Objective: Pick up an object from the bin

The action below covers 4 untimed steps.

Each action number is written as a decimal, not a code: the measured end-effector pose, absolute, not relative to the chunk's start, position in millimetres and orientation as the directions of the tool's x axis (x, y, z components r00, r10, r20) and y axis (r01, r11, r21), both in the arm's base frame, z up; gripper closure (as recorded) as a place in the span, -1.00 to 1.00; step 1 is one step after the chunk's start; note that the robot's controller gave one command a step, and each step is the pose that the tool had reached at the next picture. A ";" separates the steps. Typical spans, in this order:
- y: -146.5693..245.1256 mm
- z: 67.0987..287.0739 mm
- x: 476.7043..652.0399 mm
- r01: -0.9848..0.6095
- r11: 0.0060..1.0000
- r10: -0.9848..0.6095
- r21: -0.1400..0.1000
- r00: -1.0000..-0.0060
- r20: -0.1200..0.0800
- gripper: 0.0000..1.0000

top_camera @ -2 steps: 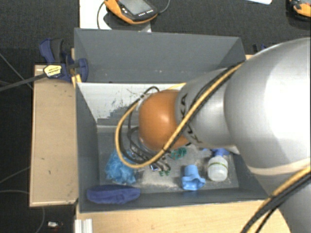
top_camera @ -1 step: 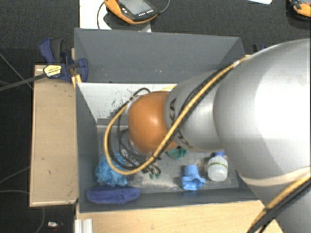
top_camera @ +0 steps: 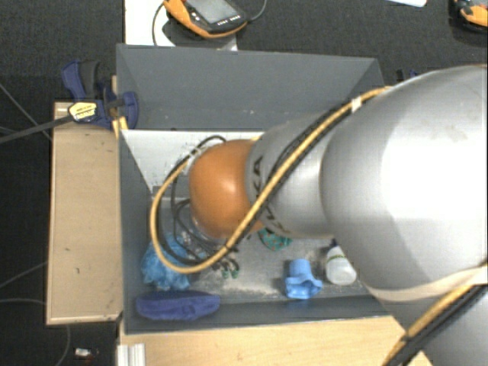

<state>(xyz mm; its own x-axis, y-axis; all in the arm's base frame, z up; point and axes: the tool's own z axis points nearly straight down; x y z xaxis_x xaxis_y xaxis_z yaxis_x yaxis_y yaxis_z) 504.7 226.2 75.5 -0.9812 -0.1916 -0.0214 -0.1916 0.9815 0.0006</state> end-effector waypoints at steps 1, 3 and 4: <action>229.7 87.0 507.3 -0.192 0.981 -0.192 0.000 -0.981 -0.024 1.00; 207.0 80.5 488.8 -0.211 0.977 -0.211 0.001 -0.977 -0.026 1.00; 155.9 76.3 494.7 -0.417 0.909 -0.417 -0.004 -0.909 -0.027 1.00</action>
Offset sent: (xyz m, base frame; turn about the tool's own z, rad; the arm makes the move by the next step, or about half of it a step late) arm -0.0228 -0.0118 -0.0055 0.0533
